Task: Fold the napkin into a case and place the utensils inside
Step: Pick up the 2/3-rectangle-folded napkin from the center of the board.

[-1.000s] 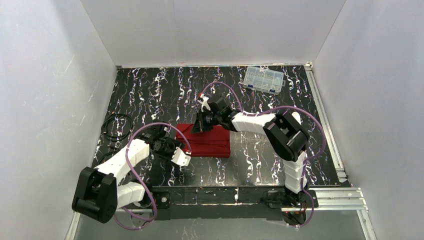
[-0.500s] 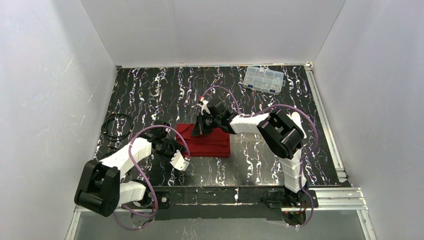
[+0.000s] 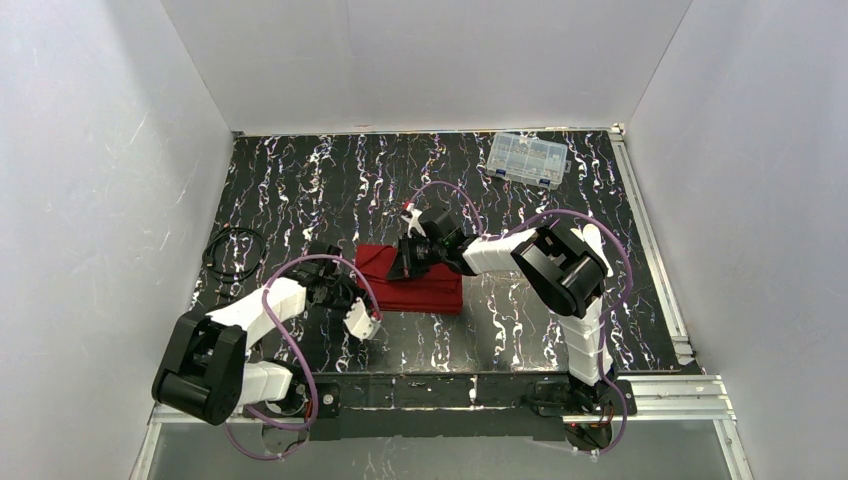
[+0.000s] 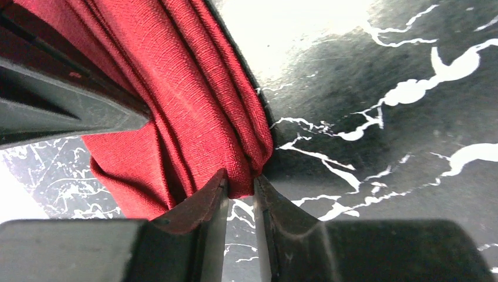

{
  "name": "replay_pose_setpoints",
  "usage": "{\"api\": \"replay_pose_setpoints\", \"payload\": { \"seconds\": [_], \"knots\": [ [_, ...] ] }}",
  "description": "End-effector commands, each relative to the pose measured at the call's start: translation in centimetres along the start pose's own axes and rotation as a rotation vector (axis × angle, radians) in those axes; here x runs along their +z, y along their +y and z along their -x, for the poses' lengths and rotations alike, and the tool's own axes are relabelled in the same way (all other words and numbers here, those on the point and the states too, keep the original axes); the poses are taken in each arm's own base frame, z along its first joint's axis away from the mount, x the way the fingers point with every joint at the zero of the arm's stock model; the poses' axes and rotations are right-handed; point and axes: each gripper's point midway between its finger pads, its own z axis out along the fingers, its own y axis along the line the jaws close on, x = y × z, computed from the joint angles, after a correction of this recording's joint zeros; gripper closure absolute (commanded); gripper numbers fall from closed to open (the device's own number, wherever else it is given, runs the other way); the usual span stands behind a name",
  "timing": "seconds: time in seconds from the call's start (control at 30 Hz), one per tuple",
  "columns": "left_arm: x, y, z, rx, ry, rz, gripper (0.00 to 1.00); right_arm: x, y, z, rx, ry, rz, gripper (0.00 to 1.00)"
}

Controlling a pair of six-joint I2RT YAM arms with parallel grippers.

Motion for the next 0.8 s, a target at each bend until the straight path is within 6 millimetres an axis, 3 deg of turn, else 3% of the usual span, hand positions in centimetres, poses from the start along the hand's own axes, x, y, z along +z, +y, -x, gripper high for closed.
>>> {"api": "replay_pose_setpoints", "payload": {
  "seconds": [0.0,0.17,0.37,0.57,0.7,0.77],
  "knots": [
    [1.6,-2.7,0.0,-0.046,-0.011,-0.057,0.83,0.3,-0.4,-0.9,0.006,0.001,0.015,0.99],
    [0.9,-1.0,-0.1,-0.110,-0.006,-0.011,0.99,0.4,-1.1,-2.0,0.018,0.011,0.008,0.99],
    [-0.9,1.1,1.9,-0.239,-0.097,-0.006,1.00,0.5,-1.2,-2.5,0.010,0.016,0.009,0.99],
    [-1.4,2.2,2.3,-0.360,-0.134,-0.046,1.00,0.4,-0.6,-2.7,-0.014,0.015,0.019,0.99],
    [-1.4,1.9,2.1,-0.450,-0.129,-0.146,1.00,0.0,0.5,-2.0,-0.029,-0.002,0.057,0.99],
    [-1.2,1.4,2.0,-0.495,-0.129,-0.203,1.00,-0.5,1.6,-1.2,-0.052,-0.023,0.083,0.93]
  ]
}}
